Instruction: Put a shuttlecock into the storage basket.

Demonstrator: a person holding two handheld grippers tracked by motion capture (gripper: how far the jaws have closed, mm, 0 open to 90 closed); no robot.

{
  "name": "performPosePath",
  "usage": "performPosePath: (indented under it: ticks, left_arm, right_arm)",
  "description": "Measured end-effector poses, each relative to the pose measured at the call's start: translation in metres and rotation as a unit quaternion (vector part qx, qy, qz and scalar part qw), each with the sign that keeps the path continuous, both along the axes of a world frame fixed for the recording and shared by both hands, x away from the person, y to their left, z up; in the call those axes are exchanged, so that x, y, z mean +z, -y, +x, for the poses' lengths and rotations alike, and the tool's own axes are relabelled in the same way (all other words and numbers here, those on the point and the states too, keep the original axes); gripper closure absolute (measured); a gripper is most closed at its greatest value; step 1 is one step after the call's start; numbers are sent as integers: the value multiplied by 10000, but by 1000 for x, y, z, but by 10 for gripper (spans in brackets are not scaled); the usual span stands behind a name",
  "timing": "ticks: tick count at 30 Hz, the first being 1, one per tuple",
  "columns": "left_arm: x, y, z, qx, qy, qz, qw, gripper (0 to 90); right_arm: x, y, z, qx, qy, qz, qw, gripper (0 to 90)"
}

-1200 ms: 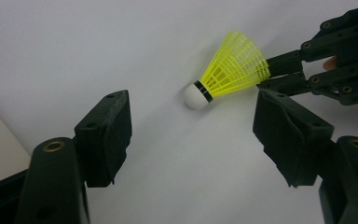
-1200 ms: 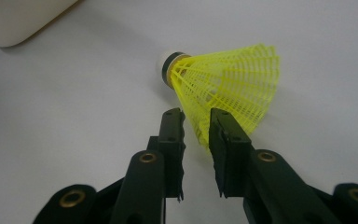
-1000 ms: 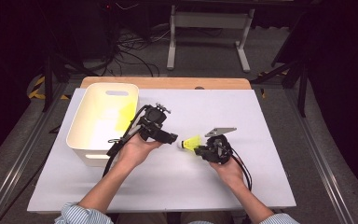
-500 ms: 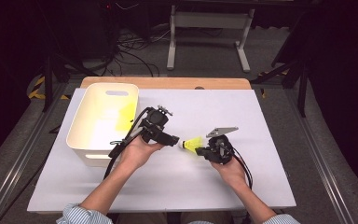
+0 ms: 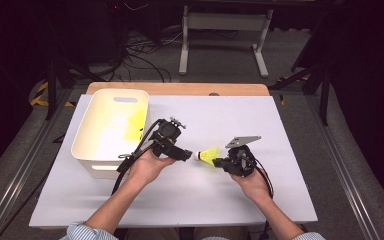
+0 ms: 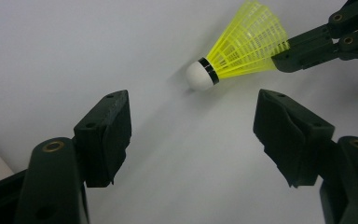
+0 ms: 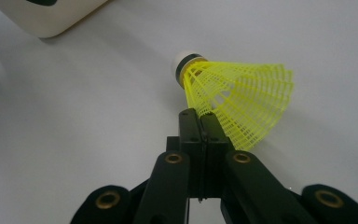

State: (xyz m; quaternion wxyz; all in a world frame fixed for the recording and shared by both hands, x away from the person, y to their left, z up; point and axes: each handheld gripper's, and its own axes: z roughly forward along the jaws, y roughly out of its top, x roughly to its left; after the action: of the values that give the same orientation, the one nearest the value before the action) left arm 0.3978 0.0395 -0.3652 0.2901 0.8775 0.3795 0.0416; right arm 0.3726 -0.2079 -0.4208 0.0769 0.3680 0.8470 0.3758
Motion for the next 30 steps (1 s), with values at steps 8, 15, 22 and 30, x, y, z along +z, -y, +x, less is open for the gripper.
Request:
performPosePath:
  ticks: [8,15,22,30]
  left_arm:
    - [-8,1,-4,-82,-2,100,9999,288]
    - [-13,1,-6,-142,22,160,9998,288]
    - [-18,2,-8,-211,47,181,9996,287]
    - [-24,1,-9,-298,22,162,9994,285]
  right_arm:
    - [4,-2,-4,159,-12,30,9999,900]
    - [7,-5,-6,261,-36,40,9996,900]
    - [9,-7,-7,346,-54,45,9994,900]
    - [14,-13,-10,544,-30,55,9985,900]
